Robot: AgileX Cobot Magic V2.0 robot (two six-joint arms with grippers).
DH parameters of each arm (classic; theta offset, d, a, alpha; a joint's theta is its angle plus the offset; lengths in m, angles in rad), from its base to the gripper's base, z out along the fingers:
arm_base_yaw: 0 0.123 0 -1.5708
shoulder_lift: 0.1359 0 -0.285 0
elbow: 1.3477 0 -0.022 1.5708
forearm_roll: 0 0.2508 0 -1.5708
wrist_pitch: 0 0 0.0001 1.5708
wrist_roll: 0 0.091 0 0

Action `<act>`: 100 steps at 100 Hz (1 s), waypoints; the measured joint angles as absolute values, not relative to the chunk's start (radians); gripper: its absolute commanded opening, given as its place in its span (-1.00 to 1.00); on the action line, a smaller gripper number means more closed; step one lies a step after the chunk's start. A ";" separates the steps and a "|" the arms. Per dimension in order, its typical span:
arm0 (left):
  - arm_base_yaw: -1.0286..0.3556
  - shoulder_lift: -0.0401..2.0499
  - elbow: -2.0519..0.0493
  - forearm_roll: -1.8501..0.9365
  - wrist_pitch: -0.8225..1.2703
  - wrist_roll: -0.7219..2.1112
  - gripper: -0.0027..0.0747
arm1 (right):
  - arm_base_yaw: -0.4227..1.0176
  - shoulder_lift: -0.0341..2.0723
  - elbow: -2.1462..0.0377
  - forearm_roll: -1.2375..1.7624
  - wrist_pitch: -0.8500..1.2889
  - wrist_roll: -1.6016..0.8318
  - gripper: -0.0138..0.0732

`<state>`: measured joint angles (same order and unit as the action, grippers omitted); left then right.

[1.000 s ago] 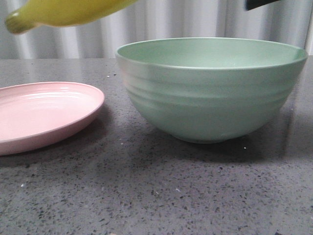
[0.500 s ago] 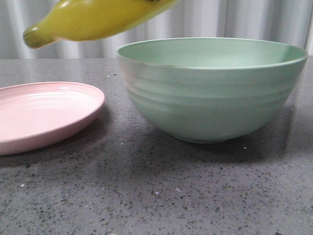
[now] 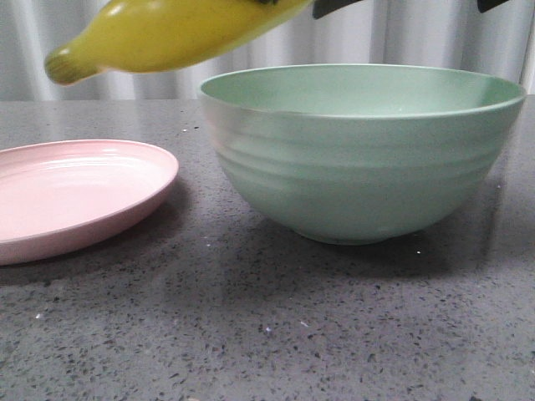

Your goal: Transfer banana from pink plate to green bowl

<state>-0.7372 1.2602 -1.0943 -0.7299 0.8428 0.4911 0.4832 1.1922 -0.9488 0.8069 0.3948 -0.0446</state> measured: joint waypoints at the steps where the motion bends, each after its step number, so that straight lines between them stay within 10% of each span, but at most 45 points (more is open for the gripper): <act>1: -0.737 1.260 -1.094 -0.730 0.843 0.491 -0.43 | 0.483 1.192 -0.949 0.809 0.395 -0.045 -0.30; 21: -0.737 1.262 -1.094 -0.728 0.837 0.502 -0.06 | 0.483 1.192 -0.953 0.826 0.387 -0.033 -0.84; 100: -0.682 1.194 -1.140 -0.748 0.804 0.509 0.13 | 0.328 1.136 -0.953 0.532 0.260 -0.198 -0.85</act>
